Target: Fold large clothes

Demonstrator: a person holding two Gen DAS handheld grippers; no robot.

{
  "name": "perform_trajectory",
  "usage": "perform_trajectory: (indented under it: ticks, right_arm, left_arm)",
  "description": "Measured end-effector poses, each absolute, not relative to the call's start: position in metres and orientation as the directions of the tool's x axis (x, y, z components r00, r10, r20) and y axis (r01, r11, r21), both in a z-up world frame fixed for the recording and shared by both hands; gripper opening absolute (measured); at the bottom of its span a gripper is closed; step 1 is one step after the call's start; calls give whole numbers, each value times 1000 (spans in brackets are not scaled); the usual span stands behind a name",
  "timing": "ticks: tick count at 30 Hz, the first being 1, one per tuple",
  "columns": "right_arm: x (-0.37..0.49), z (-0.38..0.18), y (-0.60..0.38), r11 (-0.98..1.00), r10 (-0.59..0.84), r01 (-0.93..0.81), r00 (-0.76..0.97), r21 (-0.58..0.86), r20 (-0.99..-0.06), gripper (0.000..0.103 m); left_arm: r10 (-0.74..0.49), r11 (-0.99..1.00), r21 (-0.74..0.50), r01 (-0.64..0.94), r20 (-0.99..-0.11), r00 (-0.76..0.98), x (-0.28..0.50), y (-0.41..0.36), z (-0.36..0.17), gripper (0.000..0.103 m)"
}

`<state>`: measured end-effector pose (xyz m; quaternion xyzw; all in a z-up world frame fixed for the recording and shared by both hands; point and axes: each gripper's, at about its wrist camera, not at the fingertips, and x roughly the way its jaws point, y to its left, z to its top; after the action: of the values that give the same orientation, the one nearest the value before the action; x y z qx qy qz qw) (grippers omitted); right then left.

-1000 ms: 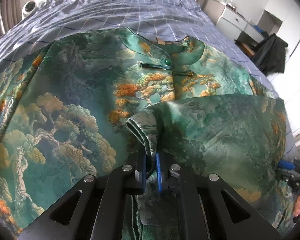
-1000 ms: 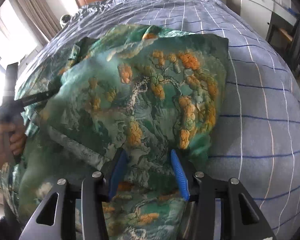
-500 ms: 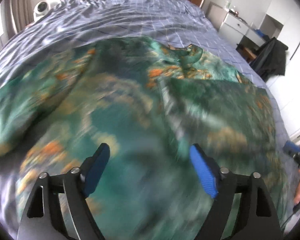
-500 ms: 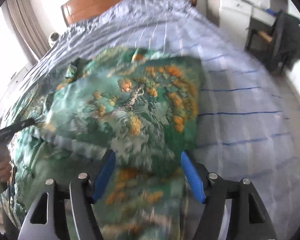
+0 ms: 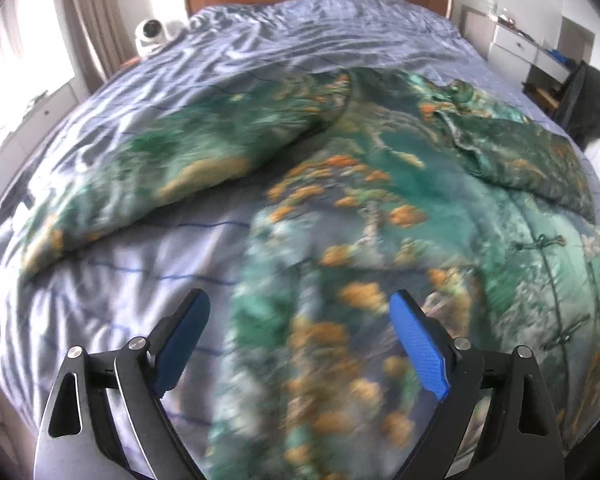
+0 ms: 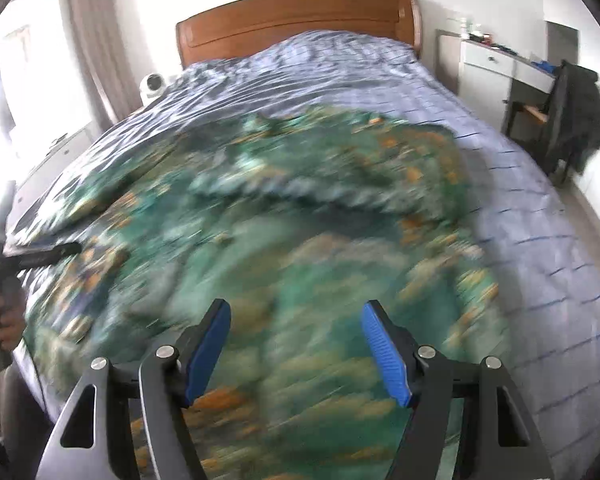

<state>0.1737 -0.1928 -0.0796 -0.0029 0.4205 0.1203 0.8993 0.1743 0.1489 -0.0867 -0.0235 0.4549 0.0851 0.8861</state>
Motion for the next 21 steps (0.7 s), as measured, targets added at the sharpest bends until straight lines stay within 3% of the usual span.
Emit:
perform_trajectory:
  ticks: [7, 21]
  right_arm:
    - [142, -83, -144, 939, 218, -345, 612, -9, -760, 70]
    - [134, -83, -135, 944, 205, -329, 609, -9, -766, 70]
  left_arm:
    - [157, 968, 12, -252, -812, 562, 168, 184, -94, 96]
    - [128, 912, -108, -396, -843, 523, 169, 248, -116, 96]
